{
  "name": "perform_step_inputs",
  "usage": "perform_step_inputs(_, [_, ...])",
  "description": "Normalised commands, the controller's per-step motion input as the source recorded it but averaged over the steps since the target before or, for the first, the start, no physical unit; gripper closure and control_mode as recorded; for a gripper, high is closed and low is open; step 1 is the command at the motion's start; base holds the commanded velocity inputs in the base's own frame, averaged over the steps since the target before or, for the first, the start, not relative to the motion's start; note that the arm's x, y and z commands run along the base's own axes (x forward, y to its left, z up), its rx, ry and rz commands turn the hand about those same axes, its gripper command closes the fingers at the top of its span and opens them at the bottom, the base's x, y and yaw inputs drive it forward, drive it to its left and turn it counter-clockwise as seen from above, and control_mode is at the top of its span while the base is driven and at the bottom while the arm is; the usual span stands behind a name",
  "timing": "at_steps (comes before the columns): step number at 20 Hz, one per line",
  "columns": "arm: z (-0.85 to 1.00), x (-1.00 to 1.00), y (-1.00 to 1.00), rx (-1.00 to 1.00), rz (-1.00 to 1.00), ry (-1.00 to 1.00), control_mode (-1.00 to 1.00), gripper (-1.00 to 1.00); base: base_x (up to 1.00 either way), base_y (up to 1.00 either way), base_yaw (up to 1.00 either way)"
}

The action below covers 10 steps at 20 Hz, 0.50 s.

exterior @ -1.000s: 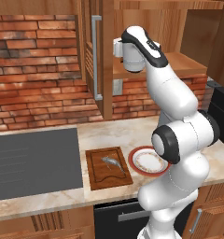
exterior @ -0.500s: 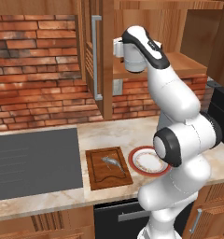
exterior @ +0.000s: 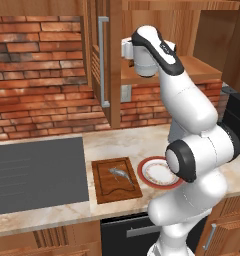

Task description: Pick the fish from the plate and place it on the cutting board. Then pick the condiment bottle from the cabinet and place it next to the cutting board.

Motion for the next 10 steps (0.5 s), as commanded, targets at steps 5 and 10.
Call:
perform_step_inputs(5, [0.05,-0.17,0.0,0.0,0.0,0.0,-1.0,1.0,0.0,0.0,0.0])
perform_step_inputs(10, [0.0,-0.13,0.0,0.0,0.0,-0.01,-1.0,1.0,0.0,0.0,0.0])
